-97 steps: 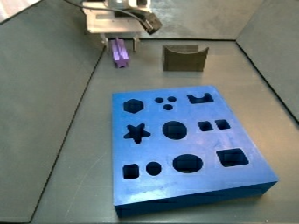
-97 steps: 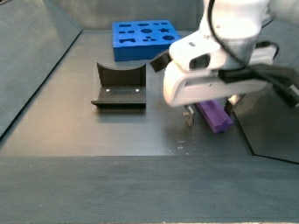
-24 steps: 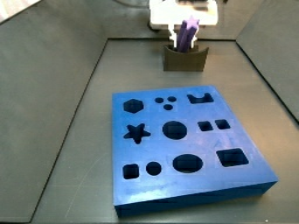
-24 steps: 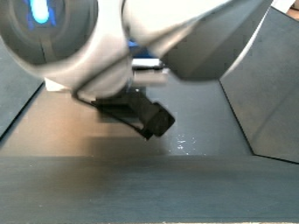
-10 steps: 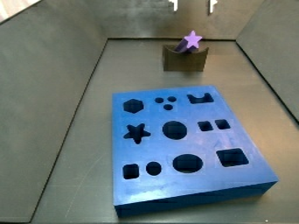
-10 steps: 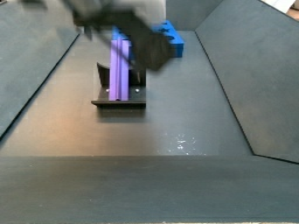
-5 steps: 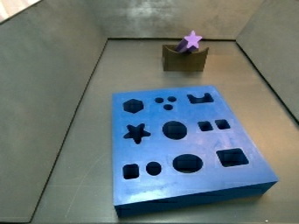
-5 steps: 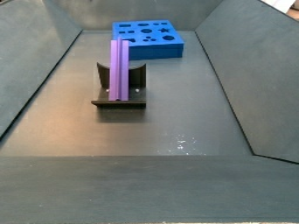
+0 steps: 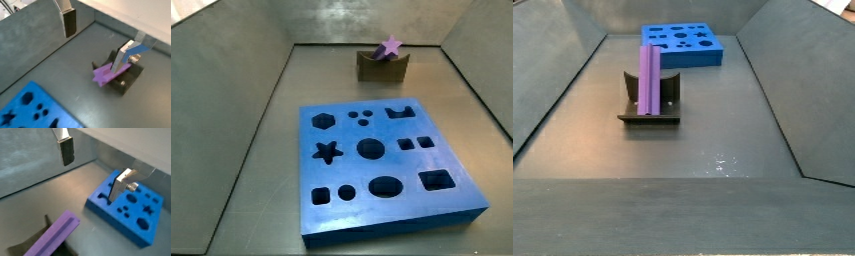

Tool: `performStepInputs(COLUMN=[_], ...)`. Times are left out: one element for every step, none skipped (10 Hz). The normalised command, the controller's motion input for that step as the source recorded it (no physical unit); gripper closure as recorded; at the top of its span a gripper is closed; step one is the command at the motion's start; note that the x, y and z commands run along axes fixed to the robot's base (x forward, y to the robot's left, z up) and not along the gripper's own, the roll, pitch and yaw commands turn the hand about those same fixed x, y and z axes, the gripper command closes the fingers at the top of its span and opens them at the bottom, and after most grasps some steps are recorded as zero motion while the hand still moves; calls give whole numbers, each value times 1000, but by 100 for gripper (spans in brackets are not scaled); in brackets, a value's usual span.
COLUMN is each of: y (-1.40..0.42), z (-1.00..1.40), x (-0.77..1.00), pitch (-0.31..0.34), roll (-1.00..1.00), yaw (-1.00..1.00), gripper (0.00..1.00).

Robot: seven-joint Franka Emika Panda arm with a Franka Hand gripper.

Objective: Pick up the star object. Move up. Place the star object on the fixture. Regrasp the star object. Move to above the board. Insert the star object.
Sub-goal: Regrasp the star object.

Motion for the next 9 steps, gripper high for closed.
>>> performStepInputs(y=[-41,-35,-22,-17,-19,-23,-24,-27,-29], z=[12,12,12,10,10,6,-1,-3,-2], x=[-2,2,3,3,9,24,36,46,62], pitch=[17,15,17,22,28,38,47,53,69], roll=[1000,1000,1000,1000,1000,1000,1000,1000,1000], yaw=[15,16,18,20,22,24,27,29,36], gripper=[0,0,0,0,0,0,0,0,0])
